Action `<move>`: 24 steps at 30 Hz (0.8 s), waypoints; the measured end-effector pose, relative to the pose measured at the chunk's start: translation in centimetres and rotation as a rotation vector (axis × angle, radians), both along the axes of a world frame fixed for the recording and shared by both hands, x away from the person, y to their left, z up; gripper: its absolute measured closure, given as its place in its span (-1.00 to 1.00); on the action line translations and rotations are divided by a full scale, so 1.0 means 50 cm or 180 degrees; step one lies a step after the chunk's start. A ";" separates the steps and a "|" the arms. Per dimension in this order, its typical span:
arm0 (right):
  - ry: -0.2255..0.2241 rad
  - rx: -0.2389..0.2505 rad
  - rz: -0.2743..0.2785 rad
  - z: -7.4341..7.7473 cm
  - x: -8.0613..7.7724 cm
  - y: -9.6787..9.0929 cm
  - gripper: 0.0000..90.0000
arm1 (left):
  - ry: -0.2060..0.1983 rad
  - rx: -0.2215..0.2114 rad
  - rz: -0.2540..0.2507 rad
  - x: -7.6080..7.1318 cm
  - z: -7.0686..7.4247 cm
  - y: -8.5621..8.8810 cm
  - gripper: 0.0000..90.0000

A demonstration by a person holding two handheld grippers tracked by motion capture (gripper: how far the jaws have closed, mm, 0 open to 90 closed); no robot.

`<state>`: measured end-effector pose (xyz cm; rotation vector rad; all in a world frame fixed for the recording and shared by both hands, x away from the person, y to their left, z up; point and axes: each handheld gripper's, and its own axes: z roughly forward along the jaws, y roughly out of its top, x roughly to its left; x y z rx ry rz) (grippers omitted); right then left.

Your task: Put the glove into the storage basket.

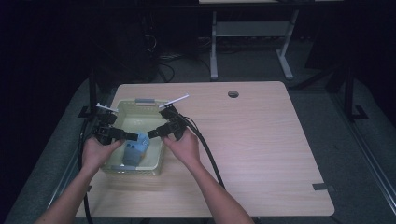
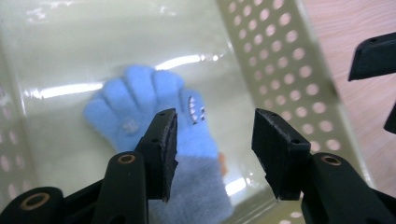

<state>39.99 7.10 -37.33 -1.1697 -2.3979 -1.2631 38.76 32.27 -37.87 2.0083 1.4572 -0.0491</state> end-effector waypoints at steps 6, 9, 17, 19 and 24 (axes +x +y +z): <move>-0.0019 0.0045 -0.0050 0.006 0.000 -0.031 0.07 | -0.0099 -0.0102 -0.0060 -0.007 0.018 -0.009 0.05; -0.0043 0.0028 -0.0065 0.010 0.000 -0.045 0.06 | -0.0143 -0.0204 -0.0066 -0.007 0.023 -0.013 0.01; -0.0066 0.0061 -0.0119 0.020 0.001 -0.079 -0.01 | -0.0231 -0.0383 -0.0059 -0.007 0.034 -0.018 -0.08; -0.0059 0.0080 -0.0123 0.020 0.002 -0.090 -0.04 | -0.0264 -0.0452 -0.0058 -0.007 0.038 -0.021 -0.10; -0.0080 0.0083 -0.0136 0.025 -0.001 -0.109 -0.07 | -0.0280 -0.0501 -0.0064 -0.010 0.043 -0.030 -0.16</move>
